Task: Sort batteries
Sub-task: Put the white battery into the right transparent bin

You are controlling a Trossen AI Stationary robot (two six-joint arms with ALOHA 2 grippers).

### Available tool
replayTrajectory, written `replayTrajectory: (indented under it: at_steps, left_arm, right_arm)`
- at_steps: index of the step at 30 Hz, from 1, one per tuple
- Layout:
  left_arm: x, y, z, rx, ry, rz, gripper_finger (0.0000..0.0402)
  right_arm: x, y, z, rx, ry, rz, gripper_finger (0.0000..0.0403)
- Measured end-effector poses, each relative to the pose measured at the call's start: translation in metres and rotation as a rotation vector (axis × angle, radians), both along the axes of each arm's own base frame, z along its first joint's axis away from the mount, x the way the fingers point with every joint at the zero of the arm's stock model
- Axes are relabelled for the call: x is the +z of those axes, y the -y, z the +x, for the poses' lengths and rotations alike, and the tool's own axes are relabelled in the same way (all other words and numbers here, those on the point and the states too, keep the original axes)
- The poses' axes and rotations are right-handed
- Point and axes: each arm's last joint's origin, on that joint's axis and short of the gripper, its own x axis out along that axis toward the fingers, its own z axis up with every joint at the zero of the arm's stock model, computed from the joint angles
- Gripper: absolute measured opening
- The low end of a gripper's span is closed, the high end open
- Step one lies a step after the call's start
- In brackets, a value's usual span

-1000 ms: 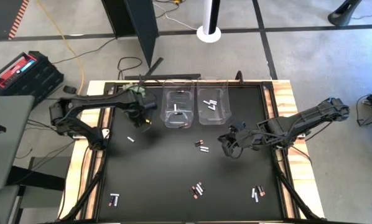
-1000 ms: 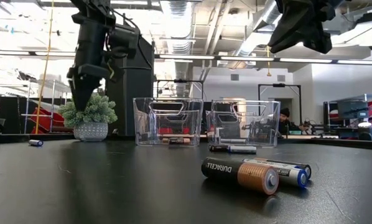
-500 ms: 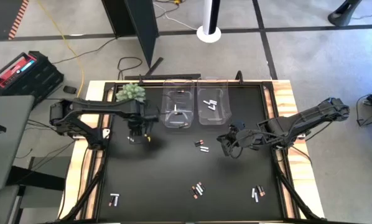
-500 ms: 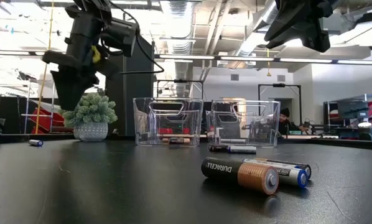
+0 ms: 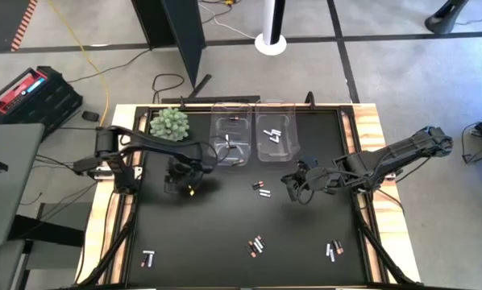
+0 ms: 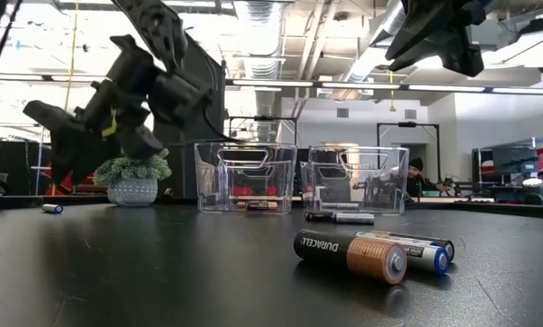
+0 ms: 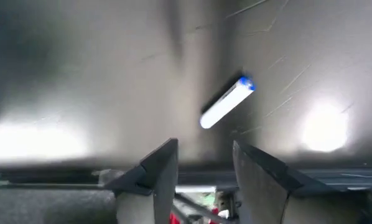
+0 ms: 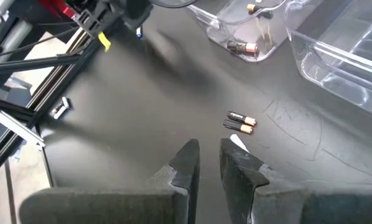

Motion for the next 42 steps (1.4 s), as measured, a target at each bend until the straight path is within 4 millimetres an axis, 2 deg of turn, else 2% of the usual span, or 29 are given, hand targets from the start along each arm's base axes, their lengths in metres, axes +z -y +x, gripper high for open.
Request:
replayTrajectory:
  at_steps: [5, 14, 22, 25, 38, 42]
  left_arm:
    - [-0.009, 0.003, 0.004, -0.030, -0.010, -0.035, 0.0148]
    - [-0.014, 0.013, 0.008, -0.097, 0.016, -0.059, 0.0148]
    - [-0.038, 0.017, -0.017, -0.082, -0.059, -0.046, 0.0148]
    - [-0.043, 0.017, -0.021, -0.085, -0.060, -0.037, 0.0148]
    - [-0.046, 0.017, -0.019, -0.078, -0.022, -0.033, 0.0148]
    - [-0.043, 0.017, -0.013, -0.064, 0.005, -0.034, 0.0148]
  right_arm:
    - [0.000, 0.000, 0.000, -0.007, 0.002, 0.008, 0.0082]
    - [0.000, 0.000, 0.000, -0.010, 0.003, 0.012, 0.0082]
    - [0.000, 0.000, 0.000, -0.012, 0.003, 0.014, 0.0082]
    - [0.000, 0.002, 0.000, -0.019, 0.003, 0.013, 0.0082]
    - [0.000, 0.007, 0.002, -0.045, 0.004, 0.013, 0.0082]
    - [0.000, 0.007, 0.002, -0.044, 0.004, 0.011, 0.0082]
